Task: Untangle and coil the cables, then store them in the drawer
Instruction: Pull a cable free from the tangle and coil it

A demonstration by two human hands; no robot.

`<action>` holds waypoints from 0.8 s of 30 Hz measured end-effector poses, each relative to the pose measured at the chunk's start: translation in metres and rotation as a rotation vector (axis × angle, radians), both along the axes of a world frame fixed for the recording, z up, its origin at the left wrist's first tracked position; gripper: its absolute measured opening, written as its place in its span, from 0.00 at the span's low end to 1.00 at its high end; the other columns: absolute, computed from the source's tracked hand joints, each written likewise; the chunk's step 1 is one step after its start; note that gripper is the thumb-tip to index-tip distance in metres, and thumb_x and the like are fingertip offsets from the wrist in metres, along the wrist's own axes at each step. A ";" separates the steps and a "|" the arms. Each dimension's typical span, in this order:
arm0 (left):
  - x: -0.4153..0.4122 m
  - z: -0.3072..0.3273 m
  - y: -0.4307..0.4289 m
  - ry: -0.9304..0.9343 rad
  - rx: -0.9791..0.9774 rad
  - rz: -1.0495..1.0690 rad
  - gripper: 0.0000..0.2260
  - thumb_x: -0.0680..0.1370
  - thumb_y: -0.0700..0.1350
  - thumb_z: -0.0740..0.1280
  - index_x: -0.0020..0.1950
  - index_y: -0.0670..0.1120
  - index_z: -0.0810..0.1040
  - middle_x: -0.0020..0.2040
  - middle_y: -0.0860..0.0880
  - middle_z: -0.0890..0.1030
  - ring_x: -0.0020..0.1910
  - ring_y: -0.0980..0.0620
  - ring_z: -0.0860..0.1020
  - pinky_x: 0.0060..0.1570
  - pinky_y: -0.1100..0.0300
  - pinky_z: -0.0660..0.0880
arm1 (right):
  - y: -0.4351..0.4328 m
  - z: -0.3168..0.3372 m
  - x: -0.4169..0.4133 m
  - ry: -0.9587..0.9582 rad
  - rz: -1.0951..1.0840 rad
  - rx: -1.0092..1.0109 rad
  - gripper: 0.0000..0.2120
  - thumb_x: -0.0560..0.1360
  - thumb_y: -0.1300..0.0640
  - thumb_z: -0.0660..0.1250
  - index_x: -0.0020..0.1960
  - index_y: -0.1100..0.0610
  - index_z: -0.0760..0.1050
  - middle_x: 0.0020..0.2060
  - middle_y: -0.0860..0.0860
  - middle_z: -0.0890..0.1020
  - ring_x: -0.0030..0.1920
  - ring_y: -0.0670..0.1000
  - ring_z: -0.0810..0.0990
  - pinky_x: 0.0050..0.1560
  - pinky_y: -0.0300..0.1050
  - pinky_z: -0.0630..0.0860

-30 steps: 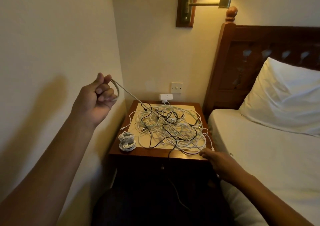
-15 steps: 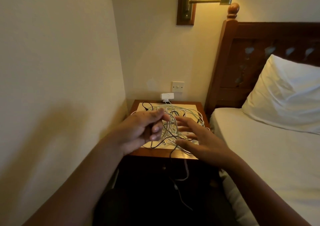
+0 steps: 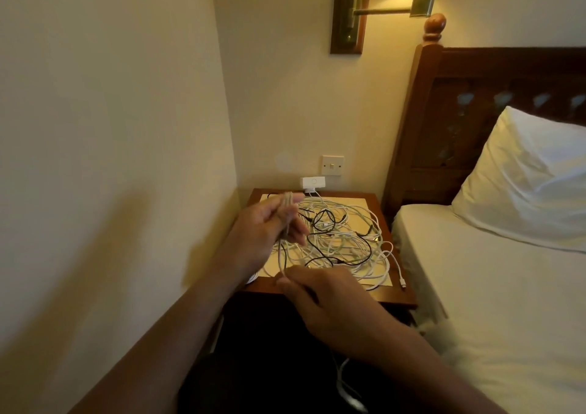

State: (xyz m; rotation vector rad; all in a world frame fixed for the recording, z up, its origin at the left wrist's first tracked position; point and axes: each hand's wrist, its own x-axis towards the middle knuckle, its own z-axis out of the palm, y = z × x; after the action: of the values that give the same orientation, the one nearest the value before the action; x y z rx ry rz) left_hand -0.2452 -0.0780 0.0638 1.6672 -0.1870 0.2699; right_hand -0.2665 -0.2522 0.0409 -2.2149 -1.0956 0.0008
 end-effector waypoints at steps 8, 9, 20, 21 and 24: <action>-0.031 -0.001 0.022 0.251 0.249 -0.438 0.19 0.86 0.50 0.55 0.57 0.41 0.82 0.33 0.44 0.77 0.29 0.51 0.72 0.34 0.64 0.70 | -0.034 0.060 0.050 -0.025 -0.138 0.166 0.03 0.75 0.49 0.76 0.46 0.47 0.87 0.33 0.32 0.81 0.36 0.36 0.79 0.36 0.29 0.70; -0.033 -0.001 0.024 0.260 0.260 -0.453 0.18 0.86 0.50 0.56 0.57 0.42 0.83 0.32 0.45 0.74 0.29 0.52 0.69 0.33 0.64 0.67 | -0.038 0.055 0.060 -0.014 -0.168 0.195 0.04 0.75 0.48 0.75 0.47 0.46 0.87 0.37 0.36 0.84 0.38 0.38 0.81 0.40 0.32 0.74; 0.007 0.019 0.003 0.099 -0.707 -0.195 0.15 0.84 0.46 0.59 0.59 0.36 0.78 0.31 0.50 0.74 0.27 0.56 0.70 0.30 0.65 0.71 | -0.010 -0.035 0.032 0.098 -0.114 0.107 0.14 0.85 0.45 0.59 0.62 0.45 0.81 0.57 0.42 0.85 0.56 0.42 0.82 0.58 0.48 0.80; 0.011 0.017 -0.001 0.074 -0.610 -0.134 0.14 0.85 0.45 0.59 0.59 0.36 0.78 0.33 0.49 0.77 0.29 0.54 0.73 0.32 0.64 0.74 | -0.004 -0.034 0.025 0.060 -0.094 0.099 0.14 0.85 0.45 0.58 0.63 0.46 0.80 0.56 0.43 0.86 0.53 0.44 0.83 0.55 0.49 0.80; 0.013 0.011 -0.007 -0.049 -0.014 0.044 0.11 0.85 0.44 0.61 0.62 0.41 0.79 0.38 0.46 0.85 0.35 0.50 0.82 0.43 0.58 0.81 | 0.000 -0.014 0.022 -0.025 -0.071 0.077 0.14 0.86 0.46 0.58 0.59 0.50 0.81 0.47 0.47 0.86 0.42 0.46 0.82 0.45 0.46 0.78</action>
State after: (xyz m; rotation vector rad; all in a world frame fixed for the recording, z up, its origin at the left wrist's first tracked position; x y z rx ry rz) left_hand -0.2327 -0.0846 0.0744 1.6527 -0.1849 0.3451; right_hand -0.2445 -0.2526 0.0267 -2.1891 -1.0132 -0.0978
